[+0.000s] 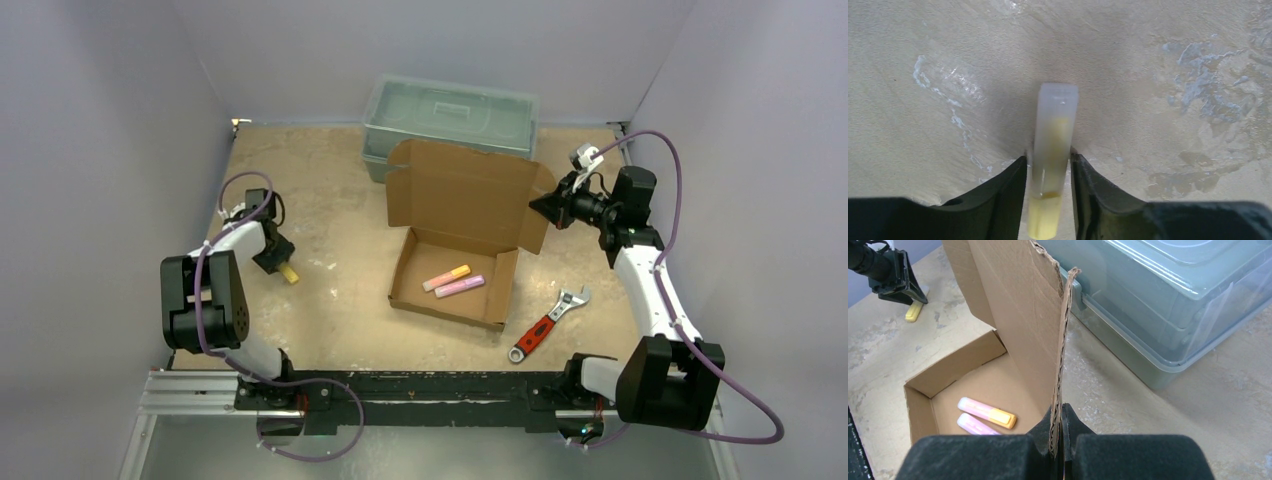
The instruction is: Fold the paper box
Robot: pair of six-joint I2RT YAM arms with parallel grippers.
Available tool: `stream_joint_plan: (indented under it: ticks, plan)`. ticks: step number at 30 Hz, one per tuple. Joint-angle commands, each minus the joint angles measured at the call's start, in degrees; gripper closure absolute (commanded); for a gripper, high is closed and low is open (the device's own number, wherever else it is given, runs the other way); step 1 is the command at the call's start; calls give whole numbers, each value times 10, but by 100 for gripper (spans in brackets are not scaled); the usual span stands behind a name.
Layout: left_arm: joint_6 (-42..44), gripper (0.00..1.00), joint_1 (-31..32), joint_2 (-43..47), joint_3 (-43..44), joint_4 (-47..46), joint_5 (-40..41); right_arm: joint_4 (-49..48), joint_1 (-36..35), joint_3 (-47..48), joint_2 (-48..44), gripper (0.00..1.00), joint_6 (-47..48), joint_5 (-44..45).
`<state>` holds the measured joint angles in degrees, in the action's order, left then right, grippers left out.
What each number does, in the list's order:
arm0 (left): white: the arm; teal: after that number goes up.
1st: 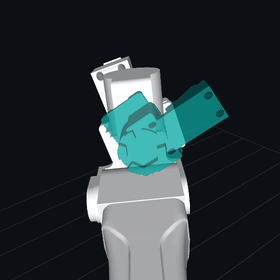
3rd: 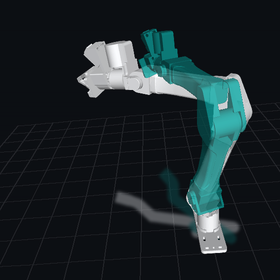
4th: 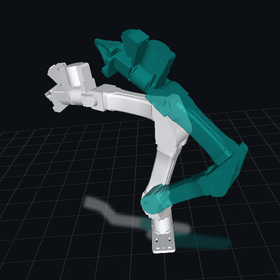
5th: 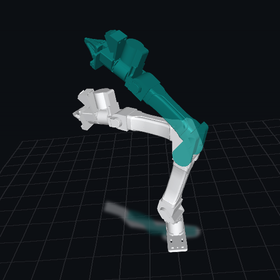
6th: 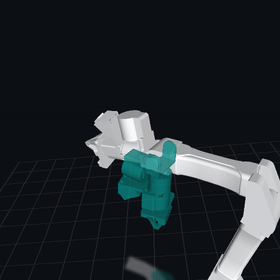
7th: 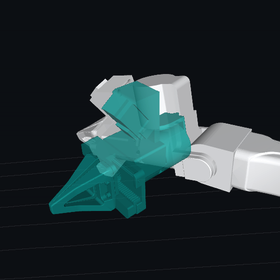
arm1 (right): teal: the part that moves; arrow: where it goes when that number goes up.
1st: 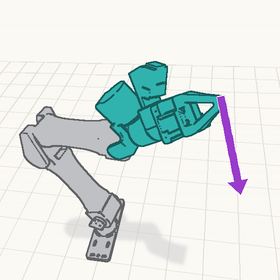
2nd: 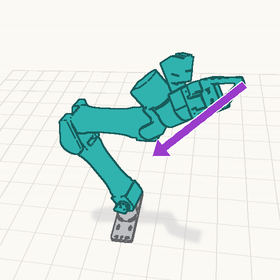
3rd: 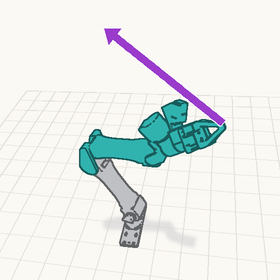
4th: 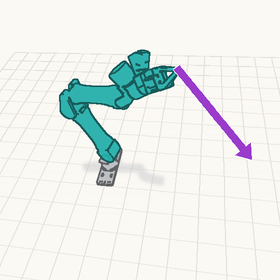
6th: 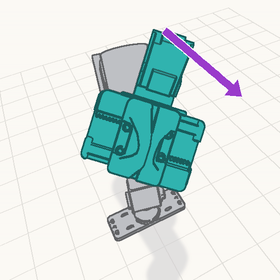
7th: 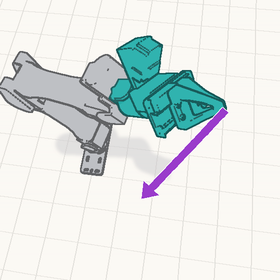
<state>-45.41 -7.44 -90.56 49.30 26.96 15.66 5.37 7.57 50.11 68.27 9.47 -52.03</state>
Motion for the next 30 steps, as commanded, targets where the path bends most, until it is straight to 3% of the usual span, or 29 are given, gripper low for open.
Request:
stream_joint_plan:
  ticks: [1,5,11,17,22,25,30]
  plan:
    - [18,69,-11,-12,12,-20,-39,-5,3,3,-1,100,8,-16]
    - [22,100,-12,-15,14,-18,-48,-5,3,4,-1,100,8,-17]
    - [49,100,-12,47,-20,-67,-135,-5,3,4,-2,100,8,-16]
    - [114,100,-12,168,-134,-261,-464,-6,3,4,-1,100,8,-15]
    - [46,100,1,166,-203,-494,-701,-6,3,3,-1,100,7,-16]
    - [38,100,57,149,-191,-540,-750,-6,3,3,-1,100,7,-16]
    - [124,97,196,147,-135,-499,-739,-6,3,3,-2,100,7,-15]
